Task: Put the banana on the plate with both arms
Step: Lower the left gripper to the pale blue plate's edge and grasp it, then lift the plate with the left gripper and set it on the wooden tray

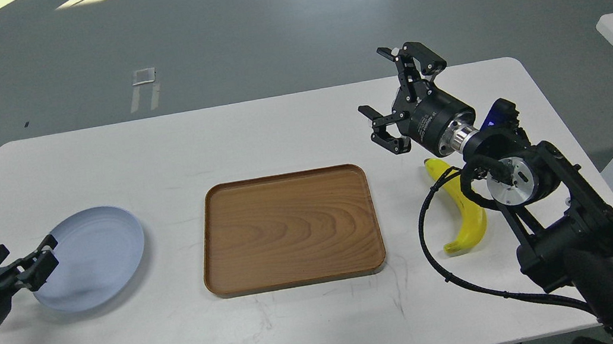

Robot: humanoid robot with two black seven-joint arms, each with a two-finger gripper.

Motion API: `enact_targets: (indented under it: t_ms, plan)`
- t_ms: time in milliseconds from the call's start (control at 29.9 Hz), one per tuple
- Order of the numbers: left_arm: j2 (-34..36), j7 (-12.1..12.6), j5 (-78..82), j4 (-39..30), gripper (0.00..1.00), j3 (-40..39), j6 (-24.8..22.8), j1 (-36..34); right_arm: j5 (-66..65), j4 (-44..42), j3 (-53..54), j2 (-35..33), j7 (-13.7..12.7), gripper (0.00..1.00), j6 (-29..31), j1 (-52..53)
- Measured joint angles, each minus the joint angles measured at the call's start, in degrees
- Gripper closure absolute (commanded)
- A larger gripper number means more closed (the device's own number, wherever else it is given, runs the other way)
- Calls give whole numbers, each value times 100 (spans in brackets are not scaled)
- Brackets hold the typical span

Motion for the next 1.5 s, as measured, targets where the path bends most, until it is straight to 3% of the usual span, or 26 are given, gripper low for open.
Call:
enact_targets:
  t_ms: [134,368,869,1103,1237,1271,1304,1337,1371,1404,1505]
  plan:
    - [-191,-17,-4,368,2,81,2,-3,0,0,2,0,0,0,0,-1]
    - [-451,-354,-51,834,2,100,2,-15,-6,-2,2,0,0,0,0,-1]
    - [-483,-372,-298,948,2,120,-178,-4,-9,-4,-24,0,-1,0,0,-1]
    - [-748,-372,-384,1342,3,140,-222,2,-9,4,-25,0,-2,0,0,-1]
    - [-873,-372,-399,1533,19,142,-288,1,-9,5,-25,-1,-2,0,0,-1]
    - [-886,-372,-414,1551,33,142,-307,1,-9,5,-25,0,-2,0,0,-1]
    - [-894,-372,-436,1565,40,142,-322,1,-9,4,-25,-1,-2,0,0,-1]
    - [-898,-372,-460,1574,59,142,-330,1,-9,5,-25,-1,-2,0,0,-1]
    - [-899,-372,-476,1578,90,142,-334,2,-9,5,-25,0,-2,0,0,-2]
    - [-900,-372,-490,1581,100,142,-338,2,-9,5,-26,0,-2,0,0,-5]
    - [-899,-372,-509,1583,100,144,-426,1,-9,4,-26,0,-2,0,0,-9]
